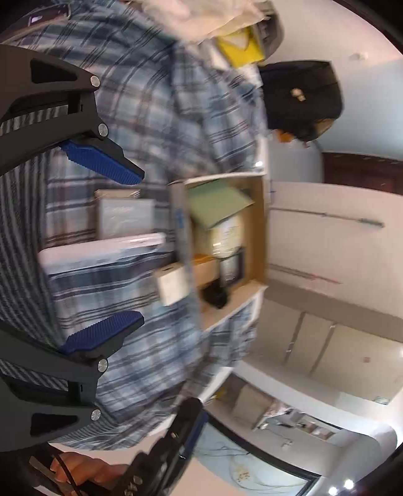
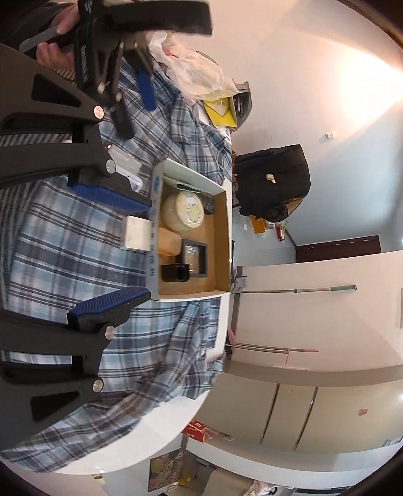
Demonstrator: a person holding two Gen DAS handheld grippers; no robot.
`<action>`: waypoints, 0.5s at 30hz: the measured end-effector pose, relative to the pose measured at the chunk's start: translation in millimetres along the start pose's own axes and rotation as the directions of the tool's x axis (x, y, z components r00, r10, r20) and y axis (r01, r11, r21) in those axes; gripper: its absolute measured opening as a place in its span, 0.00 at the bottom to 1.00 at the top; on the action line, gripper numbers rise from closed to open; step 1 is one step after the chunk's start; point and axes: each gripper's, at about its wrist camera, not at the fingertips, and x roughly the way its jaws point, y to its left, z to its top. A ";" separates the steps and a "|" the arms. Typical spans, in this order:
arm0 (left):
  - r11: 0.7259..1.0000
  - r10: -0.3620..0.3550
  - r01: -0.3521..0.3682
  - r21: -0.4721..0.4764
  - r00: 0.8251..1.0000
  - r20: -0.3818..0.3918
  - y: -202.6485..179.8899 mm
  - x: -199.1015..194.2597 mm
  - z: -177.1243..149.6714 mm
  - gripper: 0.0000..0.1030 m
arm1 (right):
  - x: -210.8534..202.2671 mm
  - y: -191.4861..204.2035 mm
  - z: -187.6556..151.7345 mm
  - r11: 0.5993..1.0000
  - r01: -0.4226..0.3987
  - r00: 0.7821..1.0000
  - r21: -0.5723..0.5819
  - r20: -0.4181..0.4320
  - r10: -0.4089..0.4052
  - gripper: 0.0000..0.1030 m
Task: Organize rigid objects
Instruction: 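Withdraw both grippers from the cardboard box, then lower the left gripper onto the white long case and close on it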
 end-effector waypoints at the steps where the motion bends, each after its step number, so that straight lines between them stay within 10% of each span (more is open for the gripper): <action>1: 1.000 -0.004 0.004 0.000 1.000 -0.022 -1.1 5.8 -2.1 0.83 | 0.6 0.4 -2.8 1.000 -0.001 1.000 -0.003 -0.002 0.001 0.48; 12: 0.998 -0.067 0.068 -0.003 0.963 -0.262 -5.0 59.1 -18.6 0.65 | 16.3 -10.6 -16.1 1.000 -0.016 0.999 0.017 -0.035 0.017 0.48; 15: 0.998 -0.066 0.068 -0.002 0.955 -0.288 -5.9 65.1 -18.8 0.45 | 18.3 -13.4 -17.7 0.999 -0.028 0.999 0.027 -0.041 0.029 0.48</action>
